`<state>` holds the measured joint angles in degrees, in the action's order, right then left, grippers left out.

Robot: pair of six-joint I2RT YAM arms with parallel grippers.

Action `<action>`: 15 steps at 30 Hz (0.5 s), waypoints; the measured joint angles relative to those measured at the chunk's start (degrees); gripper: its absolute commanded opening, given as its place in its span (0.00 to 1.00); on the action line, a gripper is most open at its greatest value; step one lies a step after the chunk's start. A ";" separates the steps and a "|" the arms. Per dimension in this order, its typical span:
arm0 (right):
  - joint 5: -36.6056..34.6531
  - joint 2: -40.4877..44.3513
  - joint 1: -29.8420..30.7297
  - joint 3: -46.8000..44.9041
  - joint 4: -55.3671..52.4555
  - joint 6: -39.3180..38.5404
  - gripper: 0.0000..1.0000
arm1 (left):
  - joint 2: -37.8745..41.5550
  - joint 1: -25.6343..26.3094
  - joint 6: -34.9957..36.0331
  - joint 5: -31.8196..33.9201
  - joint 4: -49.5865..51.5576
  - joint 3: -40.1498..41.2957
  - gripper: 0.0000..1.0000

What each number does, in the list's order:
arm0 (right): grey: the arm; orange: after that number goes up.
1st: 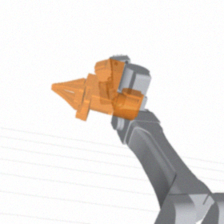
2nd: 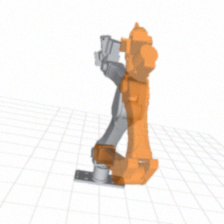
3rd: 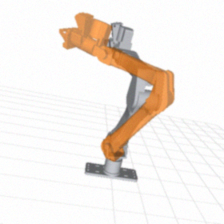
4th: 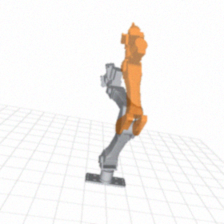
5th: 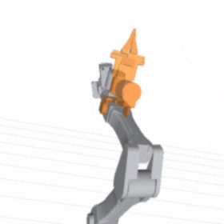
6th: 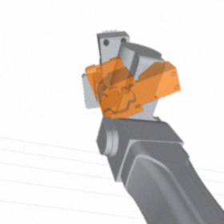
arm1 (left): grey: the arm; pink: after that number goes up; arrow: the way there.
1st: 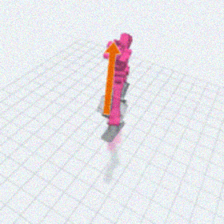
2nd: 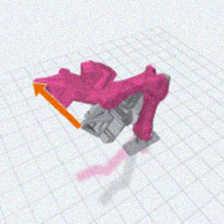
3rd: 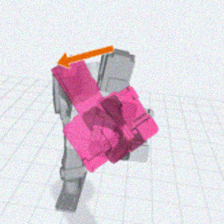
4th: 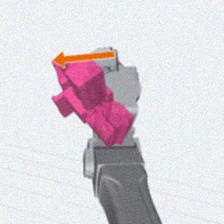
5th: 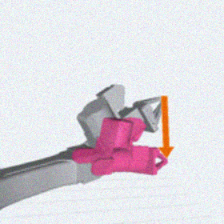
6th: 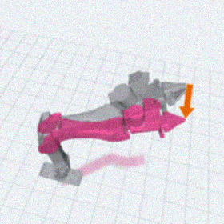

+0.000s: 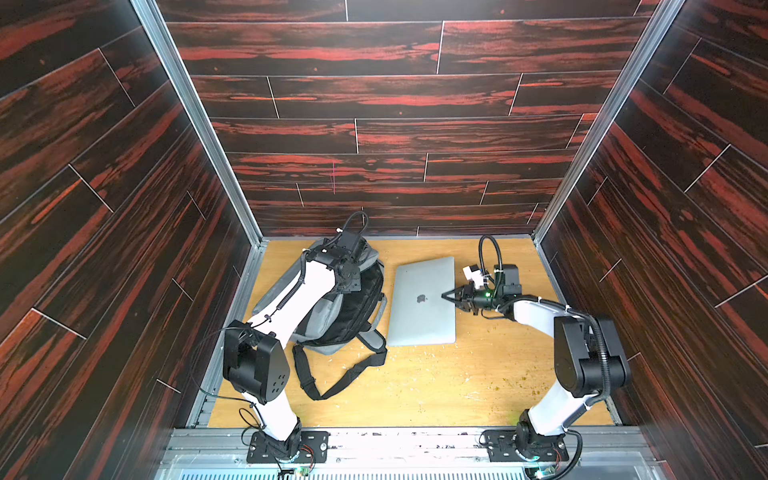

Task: Open the zippered laptop bag and take out the laptop
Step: Close the bag flap on the zippered laptop bag.

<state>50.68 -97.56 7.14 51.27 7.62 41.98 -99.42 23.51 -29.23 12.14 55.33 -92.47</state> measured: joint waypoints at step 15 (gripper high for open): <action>2.27 -3.26 -3.10 -1.51 -2.32 -7.50 0.00 | -1.77 0.13 -13.18 -1.22 -1.68 -0.85 0.00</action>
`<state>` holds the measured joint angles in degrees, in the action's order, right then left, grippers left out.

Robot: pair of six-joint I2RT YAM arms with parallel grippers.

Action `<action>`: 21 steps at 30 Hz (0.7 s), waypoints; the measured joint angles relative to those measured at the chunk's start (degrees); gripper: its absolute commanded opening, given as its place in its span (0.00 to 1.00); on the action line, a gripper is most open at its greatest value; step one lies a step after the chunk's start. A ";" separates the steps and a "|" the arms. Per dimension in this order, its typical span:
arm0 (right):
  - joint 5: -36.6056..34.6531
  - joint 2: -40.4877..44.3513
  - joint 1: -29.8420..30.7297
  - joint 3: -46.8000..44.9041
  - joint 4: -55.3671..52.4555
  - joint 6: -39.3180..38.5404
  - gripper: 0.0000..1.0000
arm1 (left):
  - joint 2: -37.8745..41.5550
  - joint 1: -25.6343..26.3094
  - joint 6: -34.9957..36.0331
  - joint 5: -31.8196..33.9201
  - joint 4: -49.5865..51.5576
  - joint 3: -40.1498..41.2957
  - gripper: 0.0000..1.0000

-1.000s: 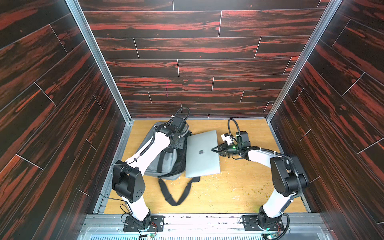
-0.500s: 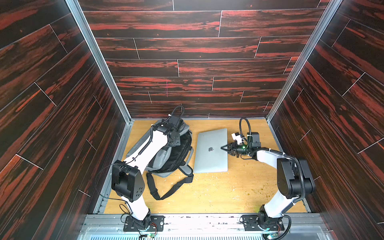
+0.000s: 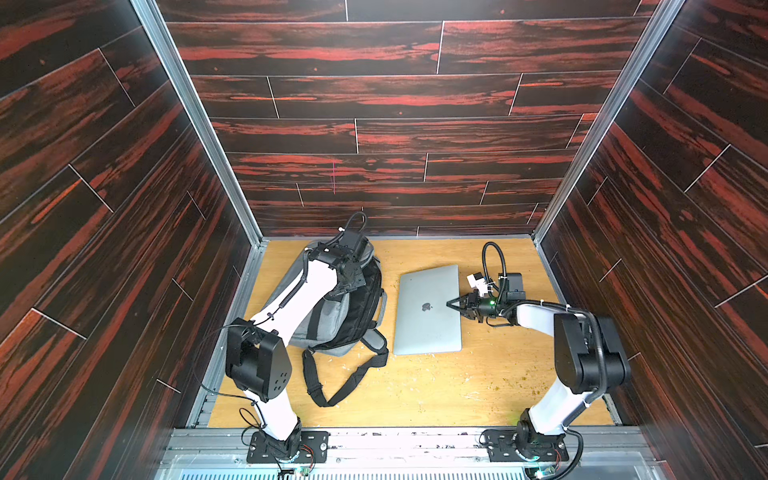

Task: Open the zippered laptop bag and take out the laptop
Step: Close the bag flap on the zippered laptop bag.

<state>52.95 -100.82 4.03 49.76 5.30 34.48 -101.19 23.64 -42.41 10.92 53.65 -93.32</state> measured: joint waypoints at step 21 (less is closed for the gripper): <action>6.62 -11.32 -0.90 5.88 -0.61 -5.20 0.14 | -10.05 0.44 -0.20 -7.45 -8.66 -0.31 0.45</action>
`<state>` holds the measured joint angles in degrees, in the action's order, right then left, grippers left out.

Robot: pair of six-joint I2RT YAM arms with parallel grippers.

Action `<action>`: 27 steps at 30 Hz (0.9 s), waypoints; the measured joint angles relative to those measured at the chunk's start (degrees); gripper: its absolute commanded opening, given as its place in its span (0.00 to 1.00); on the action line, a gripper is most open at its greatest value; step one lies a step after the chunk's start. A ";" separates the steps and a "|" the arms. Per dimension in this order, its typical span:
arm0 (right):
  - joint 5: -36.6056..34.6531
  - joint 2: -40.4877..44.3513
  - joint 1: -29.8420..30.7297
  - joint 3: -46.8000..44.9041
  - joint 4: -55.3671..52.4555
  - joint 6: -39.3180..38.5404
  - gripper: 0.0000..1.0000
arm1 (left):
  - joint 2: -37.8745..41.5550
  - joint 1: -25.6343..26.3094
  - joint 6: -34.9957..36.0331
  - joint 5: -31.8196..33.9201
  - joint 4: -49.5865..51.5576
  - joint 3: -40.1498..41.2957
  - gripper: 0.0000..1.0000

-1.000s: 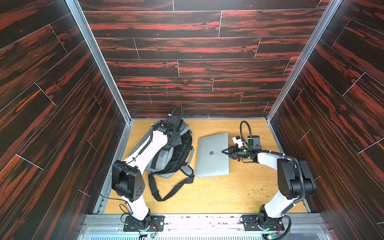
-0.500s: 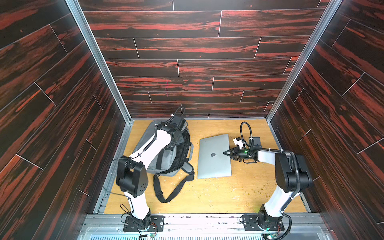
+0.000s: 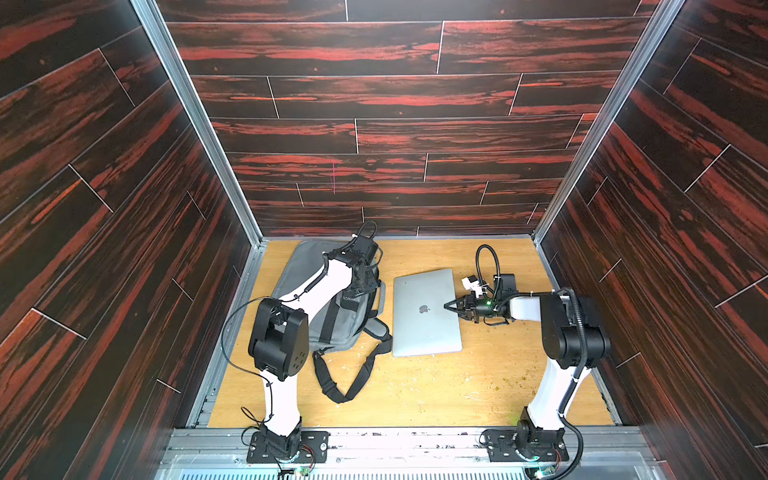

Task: Open the zippered laptop bag and take out the laptop
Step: Close the bag flap on the zippered laptop bag, then place the laptop at the center of the board.

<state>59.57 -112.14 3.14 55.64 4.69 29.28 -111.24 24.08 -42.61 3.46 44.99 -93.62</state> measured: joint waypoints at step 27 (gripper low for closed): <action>-4.50 -5.09 -0.37 0.92 -2.21 -4.96 0.35 | 2.82 0.00 11.17 -10.60 -1.57 1.49 0.88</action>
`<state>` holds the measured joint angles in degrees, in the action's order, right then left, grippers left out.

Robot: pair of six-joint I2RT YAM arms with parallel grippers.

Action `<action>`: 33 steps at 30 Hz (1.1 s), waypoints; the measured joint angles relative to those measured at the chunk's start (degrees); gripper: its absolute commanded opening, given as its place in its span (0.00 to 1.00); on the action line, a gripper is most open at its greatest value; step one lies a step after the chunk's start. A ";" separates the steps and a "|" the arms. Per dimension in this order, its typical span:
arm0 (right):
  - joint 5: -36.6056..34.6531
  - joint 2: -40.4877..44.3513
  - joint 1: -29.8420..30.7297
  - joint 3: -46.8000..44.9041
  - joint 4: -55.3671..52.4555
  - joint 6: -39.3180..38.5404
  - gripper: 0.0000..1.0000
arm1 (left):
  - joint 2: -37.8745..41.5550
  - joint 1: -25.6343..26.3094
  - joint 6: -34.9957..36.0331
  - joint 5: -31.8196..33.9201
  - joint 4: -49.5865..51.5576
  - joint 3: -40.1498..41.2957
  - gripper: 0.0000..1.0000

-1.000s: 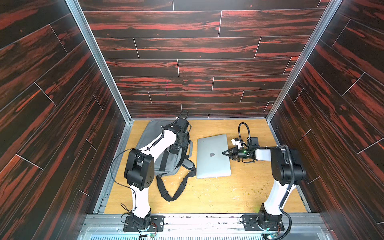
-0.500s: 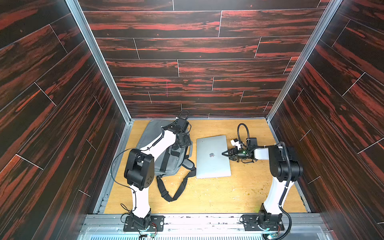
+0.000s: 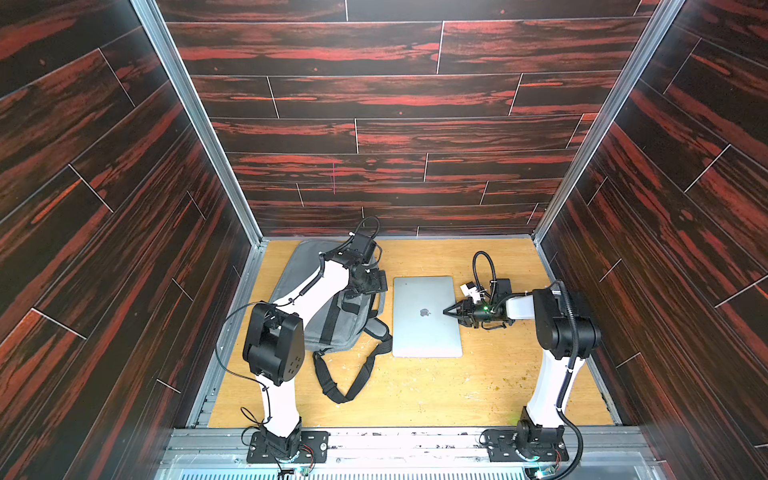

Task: Open the zippered laptop bag and take out the laptop
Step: Place the laptop at the center of the board.

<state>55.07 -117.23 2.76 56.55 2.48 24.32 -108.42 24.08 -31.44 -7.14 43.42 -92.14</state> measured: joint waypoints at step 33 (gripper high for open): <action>-20.09 16.59 -3.13 6.75 -18.69 -12.70 0.67 | 12.15 -6.12 17.35 15.02 0.66 8.76 1.00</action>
<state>34.98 -100.64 -0.36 63.31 -16.21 11.62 -96.27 17.96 -14.09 7.88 44.07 -83.37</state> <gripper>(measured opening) 0.639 0.997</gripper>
